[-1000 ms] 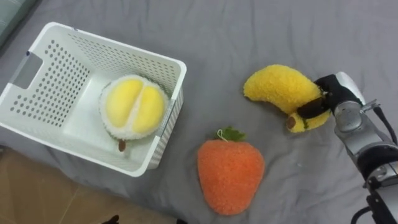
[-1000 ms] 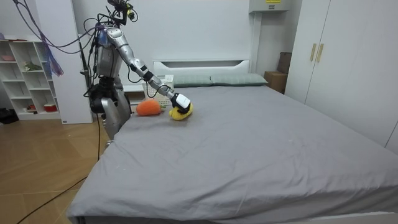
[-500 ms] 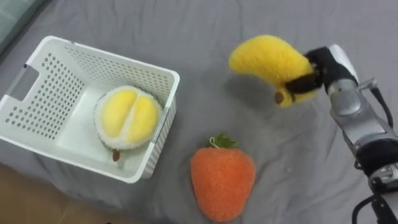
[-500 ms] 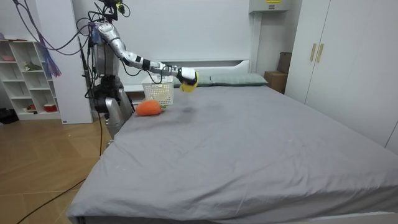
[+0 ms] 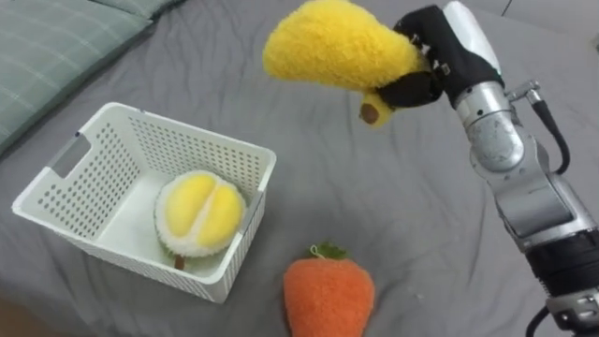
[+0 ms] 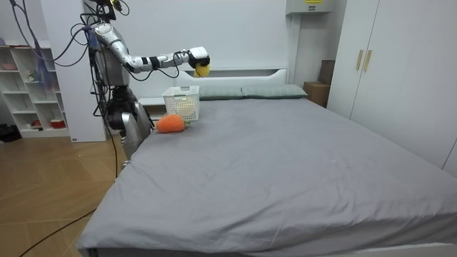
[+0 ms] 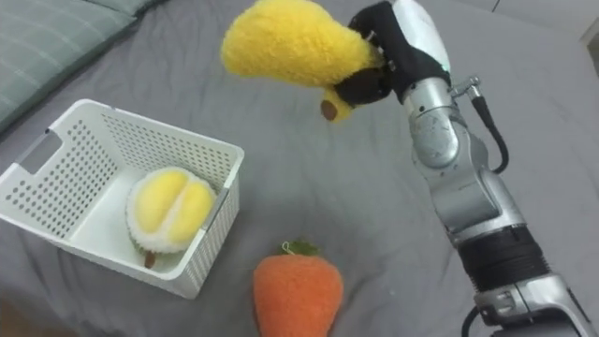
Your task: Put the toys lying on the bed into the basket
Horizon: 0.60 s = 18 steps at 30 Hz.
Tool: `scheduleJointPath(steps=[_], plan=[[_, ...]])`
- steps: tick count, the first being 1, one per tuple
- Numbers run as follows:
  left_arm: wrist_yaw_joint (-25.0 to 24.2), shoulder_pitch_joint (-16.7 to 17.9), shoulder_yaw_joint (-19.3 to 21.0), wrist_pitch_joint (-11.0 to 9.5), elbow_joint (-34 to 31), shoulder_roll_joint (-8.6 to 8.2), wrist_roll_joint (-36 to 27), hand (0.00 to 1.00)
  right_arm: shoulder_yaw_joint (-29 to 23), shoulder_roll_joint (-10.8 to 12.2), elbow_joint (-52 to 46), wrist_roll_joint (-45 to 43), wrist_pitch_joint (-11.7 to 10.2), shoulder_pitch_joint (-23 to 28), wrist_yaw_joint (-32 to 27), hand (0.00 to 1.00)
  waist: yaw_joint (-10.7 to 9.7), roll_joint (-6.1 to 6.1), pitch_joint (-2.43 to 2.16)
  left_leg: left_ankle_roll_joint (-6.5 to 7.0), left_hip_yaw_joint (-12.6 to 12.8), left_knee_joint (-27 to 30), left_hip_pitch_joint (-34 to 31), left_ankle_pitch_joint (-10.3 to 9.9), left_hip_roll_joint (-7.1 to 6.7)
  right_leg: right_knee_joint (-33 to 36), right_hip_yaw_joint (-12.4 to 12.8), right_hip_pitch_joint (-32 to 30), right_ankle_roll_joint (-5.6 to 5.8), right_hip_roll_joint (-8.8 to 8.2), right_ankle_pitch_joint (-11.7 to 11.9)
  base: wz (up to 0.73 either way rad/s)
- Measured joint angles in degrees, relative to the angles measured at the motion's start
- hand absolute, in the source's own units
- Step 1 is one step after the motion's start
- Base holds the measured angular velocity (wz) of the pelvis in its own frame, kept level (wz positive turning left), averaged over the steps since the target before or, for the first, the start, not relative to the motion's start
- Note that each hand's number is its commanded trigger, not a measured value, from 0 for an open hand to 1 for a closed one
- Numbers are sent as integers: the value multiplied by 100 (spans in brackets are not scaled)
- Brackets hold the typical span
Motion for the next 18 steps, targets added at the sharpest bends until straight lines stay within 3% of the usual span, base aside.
scheduleJointPath(steps=[2,6,12,17,18], plan=[[0,16,-9,42,-68,-22,4,0,17,122,-26,-82,17,0,65,100,68,16,8,4,-95,-4,41,2,-42,-1,-24,81,23,7,-19,14],[-24,99,-3,65,-279,-46,313,0,191,151,-30,-166,51,-1,255,100,132,25,15,14,-195,-27,99,5,-83,0,-14,165,73,-3,-52,14],[-19,182,14,67,-517,-111,503,0,367,491,-35,-329,220,-2,409,100,406,22,16,16,-355,-8,93,6,-105,-6,-32,212,95,4,-66,13],[-21,156,247,154,-444,-195,647,0,633,601,-97,-1010,386,-11,495,100,719,-70,37,6,-673,37,-24,29,-186,-81,-327,276,116,-22,-78,30],[-21,133,263,185,-437,-200,646,0,661,637,-96,-1074,407,-11,523,94,747,-83,38,6,-704,45,-42,30,-195,-90,-336,279,116,-22,-78,28]])
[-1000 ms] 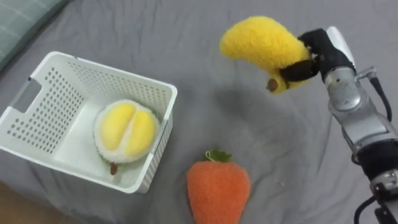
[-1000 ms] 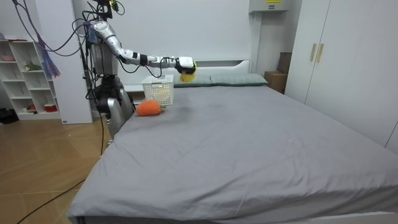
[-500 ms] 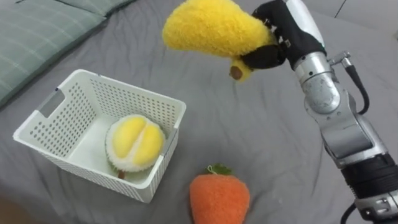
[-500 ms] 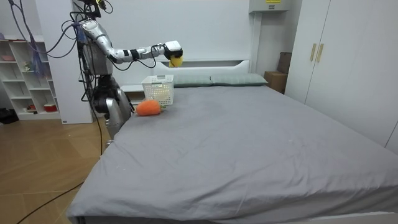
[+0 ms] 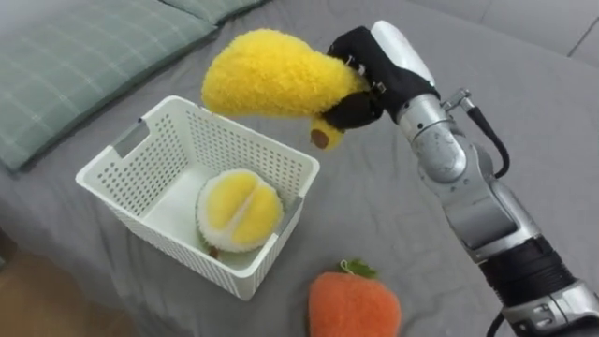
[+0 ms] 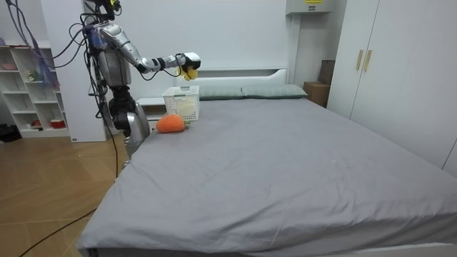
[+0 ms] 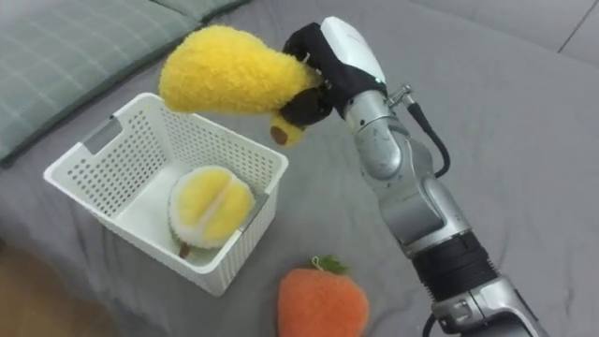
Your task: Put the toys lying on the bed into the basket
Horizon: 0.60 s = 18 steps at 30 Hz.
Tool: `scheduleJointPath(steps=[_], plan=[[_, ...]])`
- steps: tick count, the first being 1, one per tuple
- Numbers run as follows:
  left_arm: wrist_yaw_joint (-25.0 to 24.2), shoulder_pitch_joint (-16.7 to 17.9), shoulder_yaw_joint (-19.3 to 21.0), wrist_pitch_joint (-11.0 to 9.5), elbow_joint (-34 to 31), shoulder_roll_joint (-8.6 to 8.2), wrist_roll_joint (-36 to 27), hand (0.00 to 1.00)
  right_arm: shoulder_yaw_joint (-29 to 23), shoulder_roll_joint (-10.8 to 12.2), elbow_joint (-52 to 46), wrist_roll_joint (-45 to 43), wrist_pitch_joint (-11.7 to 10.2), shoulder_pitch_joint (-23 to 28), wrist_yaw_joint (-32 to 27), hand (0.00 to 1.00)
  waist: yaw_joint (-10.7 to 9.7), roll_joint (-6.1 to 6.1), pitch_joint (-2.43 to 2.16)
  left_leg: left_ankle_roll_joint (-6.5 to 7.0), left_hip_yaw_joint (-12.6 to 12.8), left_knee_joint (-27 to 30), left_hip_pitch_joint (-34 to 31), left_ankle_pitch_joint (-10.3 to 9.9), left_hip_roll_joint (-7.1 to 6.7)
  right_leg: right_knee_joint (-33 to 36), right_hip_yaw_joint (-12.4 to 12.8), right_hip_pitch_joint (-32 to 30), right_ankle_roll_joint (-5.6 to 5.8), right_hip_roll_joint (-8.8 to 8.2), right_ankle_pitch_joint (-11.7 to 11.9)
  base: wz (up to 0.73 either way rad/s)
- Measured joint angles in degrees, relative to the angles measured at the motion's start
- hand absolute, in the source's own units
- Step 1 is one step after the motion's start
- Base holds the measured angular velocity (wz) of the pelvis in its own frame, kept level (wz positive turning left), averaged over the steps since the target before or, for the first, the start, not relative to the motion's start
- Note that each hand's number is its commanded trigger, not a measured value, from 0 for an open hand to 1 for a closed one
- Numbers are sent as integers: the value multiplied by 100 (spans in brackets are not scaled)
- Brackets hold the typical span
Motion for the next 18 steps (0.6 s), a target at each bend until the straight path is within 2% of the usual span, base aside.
scheduleJointPath(steps=[1,2,3,5,7,11,18], plan=[[-1,-8,91,60,37,-31,12,0,16,91,0,-81,56,0,64,86,75,-14,2,-1,-79,27,-47,0,-36,-6,-6,0,3,-2,-2,32],[-1,-37,111,127,58,-48,96,0,16,151,0,-120,107,0,96,71,142,-23,5,2,-149,55,-90,5,-58,-11,-4,-3,7,-6,-5,35],[-1,-37,114,142,60,-51,115,0,16,179,0,-125,122,0,112,65,166,-26,4,4,-195,71,-111,9,-70,-13,-4,-3,12,-10,-7,36],[-1,-33,152,230,60,-63,177,0,15,273,0,-124,174,-3,134,0,302,-42,9,16,-313,92,-169,43,-133,-16,-11,-15,37,-36,-23,33],[-8,-17,225,280,49,-102,413,0,9,301,0,-124,192,-4,148,0,315,-46,6,31,-464,92,-249,91,-202,-12,-118,-17,69,-81,-45,41],[-11,-31,219,432,30,-135,933,0,15,422,2,-125,310,-6,194,0,467,-58,8,57,-662,97,-328,165,-302,-5,-221,-52,85,-135,-56,28],[-15,-30,209,658,20,-166,1085,0,15,492,154,-117,393,-7,195,0,615,-58,38,75,-883,165,-381,205,-405,-4,-304,-6,95,-174,-62,20]])
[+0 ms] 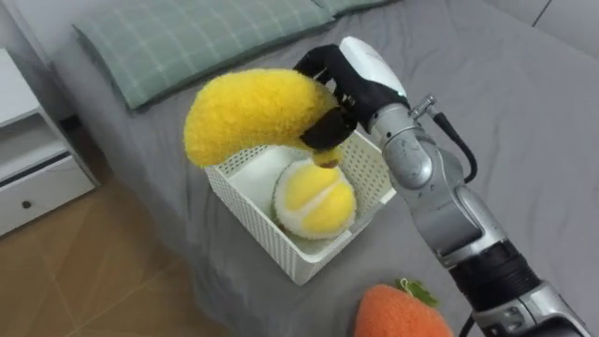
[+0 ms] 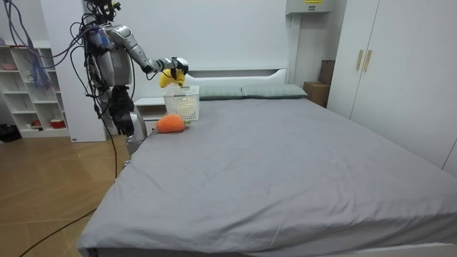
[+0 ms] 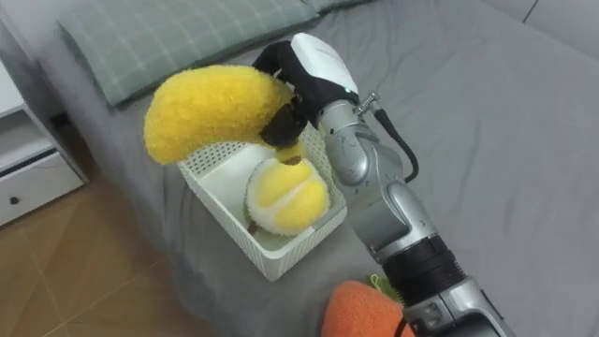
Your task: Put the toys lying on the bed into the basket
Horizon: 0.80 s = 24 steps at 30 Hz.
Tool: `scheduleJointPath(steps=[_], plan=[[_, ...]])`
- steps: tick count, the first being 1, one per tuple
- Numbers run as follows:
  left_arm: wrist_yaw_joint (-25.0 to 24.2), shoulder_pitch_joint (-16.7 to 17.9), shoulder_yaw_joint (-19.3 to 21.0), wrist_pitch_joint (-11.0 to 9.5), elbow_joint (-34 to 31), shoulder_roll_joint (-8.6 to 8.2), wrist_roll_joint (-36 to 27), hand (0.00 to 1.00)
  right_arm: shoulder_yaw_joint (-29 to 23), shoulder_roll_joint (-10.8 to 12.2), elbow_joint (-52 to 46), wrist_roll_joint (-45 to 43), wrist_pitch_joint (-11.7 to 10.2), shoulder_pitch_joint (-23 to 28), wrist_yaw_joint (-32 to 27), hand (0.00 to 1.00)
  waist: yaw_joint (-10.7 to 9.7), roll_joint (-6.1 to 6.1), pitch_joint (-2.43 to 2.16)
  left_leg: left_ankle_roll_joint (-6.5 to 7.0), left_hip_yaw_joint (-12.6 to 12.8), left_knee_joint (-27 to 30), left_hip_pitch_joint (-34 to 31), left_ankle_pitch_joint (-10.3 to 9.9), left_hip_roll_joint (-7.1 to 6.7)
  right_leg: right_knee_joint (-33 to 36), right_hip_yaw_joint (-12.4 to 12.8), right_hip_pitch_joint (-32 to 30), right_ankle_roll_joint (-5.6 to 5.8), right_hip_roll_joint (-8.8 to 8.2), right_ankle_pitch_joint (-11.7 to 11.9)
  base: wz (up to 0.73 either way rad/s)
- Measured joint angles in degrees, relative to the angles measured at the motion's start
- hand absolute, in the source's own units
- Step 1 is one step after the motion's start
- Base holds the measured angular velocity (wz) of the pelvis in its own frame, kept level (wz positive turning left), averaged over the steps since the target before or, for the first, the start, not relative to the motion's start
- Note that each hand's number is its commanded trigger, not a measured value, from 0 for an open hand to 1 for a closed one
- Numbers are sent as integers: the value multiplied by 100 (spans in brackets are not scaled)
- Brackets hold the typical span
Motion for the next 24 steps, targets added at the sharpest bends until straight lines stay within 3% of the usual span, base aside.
scheduleJointPath(steps=[10,17,24], plan=[[28,-37,-4,226,-253,-3,150,0,-2,5,339,104,59,1,-27,0,27,-50,7,-29,-106,76,-85,9,-43,22,73,-74,26,5,-17,5],[35,-99,-4,227,-377,-4,147,0,-8,-13,541,126,86,1,-28,0,-19,-152,-8,1,-39,23,-71,32,-29,15,174,-76,25,3,-17,-4],[34,-188,-3,216,-384,11,146,0,-8,-20,717,269,83,0,-28,0,-26,-160,-6,11,55,-29,32,29,-3,21,294,-31,24,1,-16,-9]])
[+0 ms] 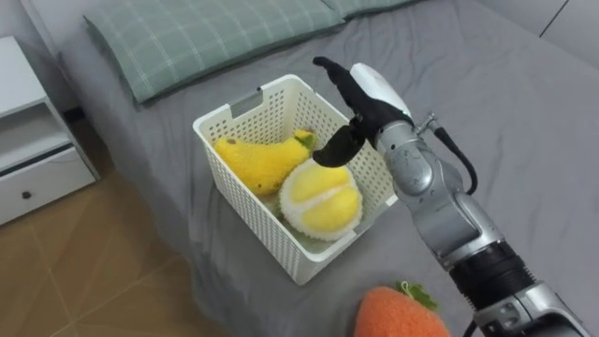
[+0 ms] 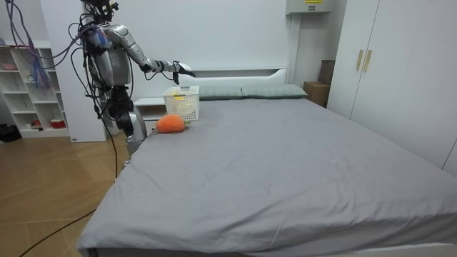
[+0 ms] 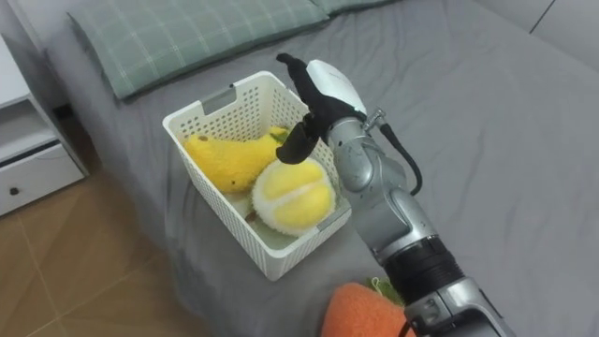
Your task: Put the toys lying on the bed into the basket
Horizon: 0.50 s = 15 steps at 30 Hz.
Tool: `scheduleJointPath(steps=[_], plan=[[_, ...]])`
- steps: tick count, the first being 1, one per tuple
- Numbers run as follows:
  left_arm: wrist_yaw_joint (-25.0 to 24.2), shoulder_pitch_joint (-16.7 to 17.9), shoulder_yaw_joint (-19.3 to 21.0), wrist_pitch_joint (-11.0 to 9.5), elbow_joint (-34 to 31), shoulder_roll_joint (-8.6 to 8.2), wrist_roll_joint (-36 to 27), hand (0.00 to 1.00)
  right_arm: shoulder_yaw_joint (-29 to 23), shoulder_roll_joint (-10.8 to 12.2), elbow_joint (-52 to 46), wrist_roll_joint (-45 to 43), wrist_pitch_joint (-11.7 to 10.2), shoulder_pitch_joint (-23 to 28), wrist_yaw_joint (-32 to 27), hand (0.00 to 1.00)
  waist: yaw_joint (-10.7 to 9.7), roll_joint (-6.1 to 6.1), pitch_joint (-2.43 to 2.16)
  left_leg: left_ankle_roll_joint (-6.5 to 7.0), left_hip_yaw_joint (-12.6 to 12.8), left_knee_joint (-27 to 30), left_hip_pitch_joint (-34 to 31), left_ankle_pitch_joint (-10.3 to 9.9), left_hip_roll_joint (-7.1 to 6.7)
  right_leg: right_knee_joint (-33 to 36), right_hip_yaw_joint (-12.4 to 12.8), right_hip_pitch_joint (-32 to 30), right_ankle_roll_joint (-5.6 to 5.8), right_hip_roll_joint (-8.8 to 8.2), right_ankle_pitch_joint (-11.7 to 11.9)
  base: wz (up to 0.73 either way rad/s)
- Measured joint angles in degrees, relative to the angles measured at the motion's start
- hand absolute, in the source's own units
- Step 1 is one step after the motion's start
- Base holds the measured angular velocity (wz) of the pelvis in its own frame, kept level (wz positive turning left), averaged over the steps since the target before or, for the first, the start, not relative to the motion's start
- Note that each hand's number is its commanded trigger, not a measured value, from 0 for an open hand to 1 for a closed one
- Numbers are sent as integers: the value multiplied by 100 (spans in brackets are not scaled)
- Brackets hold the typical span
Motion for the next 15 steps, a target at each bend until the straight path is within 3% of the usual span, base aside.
scheduleJointPath(steps=[15], plan=[[2,9,112,-5,12,-23,-5,0,-10,-126,25,169,-8,-2,-1,0,4,40,26,0,7,-5,17,1,2,-1,23,13,0,2,0,0]])
